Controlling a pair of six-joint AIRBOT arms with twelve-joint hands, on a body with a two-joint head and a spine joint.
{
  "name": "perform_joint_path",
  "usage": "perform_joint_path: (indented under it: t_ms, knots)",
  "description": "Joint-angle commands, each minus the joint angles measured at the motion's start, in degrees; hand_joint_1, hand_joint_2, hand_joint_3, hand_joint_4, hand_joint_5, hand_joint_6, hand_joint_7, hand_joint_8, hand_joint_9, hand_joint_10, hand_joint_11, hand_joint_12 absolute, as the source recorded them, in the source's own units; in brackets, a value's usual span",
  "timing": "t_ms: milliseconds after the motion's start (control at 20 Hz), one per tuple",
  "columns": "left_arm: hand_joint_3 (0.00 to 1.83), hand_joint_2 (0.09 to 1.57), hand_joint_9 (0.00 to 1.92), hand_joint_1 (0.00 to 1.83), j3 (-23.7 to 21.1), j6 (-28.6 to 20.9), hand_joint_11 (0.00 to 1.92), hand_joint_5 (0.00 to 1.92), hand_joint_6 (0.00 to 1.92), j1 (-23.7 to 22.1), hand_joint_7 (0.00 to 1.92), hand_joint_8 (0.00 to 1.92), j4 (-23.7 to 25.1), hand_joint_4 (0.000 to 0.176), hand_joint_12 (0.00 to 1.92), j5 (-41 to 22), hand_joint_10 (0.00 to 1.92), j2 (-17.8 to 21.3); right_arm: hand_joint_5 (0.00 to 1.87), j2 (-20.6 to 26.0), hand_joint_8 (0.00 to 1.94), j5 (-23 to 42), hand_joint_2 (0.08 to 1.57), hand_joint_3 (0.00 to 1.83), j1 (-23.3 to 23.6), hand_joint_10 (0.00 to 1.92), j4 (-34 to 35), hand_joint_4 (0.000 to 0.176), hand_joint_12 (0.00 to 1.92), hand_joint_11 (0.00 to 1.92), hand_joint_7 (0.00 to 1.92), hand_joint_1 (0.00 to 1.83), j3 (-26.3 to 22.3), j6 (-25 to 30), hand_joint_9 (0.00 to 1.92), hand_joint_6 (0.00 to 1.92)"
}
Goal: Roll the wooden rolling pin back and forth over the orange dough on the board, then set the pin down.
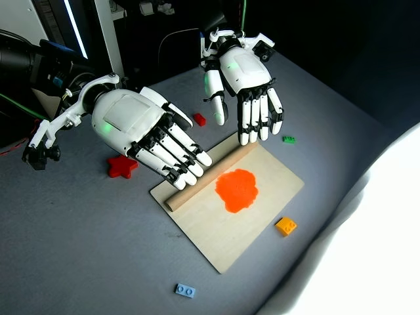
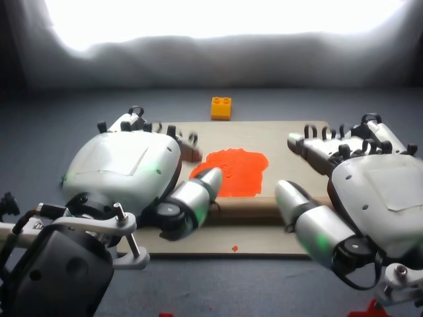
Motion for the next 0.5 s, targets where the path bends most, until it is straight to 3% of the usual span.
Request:
perform_joint_path:
  t_ms: [0, 250, 300, 450]
  knots:
    - [0.01, 1.38, 0.42, 0.33, 0.36, -0.03, 0.0, 0.27, 0.01, -0.36, 0.38, 0.0, 4.93, 0.0, 1.09, -4.85, 0.04, -0.16, 0.39, 0.13, 0.09, 4.73, 1.33, 0.02, 0.54, 0.72, -5.31, 0.0, 1.62, 0.0, 0.5, 0.13, 0.1, -0.04, 0.27, 0.25]
    - [0.0, 1.38, 0.41, 0.34, 1.33, -0.04, 0.0, 0.29, 0.01, -0.1, 0.37, 0.0, 4.93, 0.006, 1.09, -5.43, 0.03, -0.85, 0.43, -0.22, 0.03, 4.04, 1.31, 0.0, 0.38, 0.69, -5.31, 0.0, 1.62, 0.0, 0.55, 0.14, 0.9, -0.02, 0.3, 0.18]
    - [0.01, 1.39, 0.36, 0.29, 1.45, -0.17, 0.0, 0.27, 0.0, 0.08, 0.32, 0.0, 4.92, 0.049, 1.14, -5.76, 0.01, -0.94, 0.46, -0.47, 0.02, 3.81, 1.3, 0.0, 0.36, 0.64, -5.31, 0.0, 1.58, 0.0, 0.56, 0.11, 1.33, -0.02, 0.3, 0.14]
    - [0.01, 1.4, 0.35, 0.26, 1.86, -2.02, 0.0, 0.24, 0.0, 1.58, 0.31, 0.0, 4.92, 0.043, 1.21, -9.36, 0.0, -1.91, 0.46, -2.31, 0.01, 3.04, 1.32, 0.0, -0.21, 0.6, -5.31, 0.0, 1.55, 0.0, 0.56, 0.07, 3.62, 0.91, 0.32, 0.1]
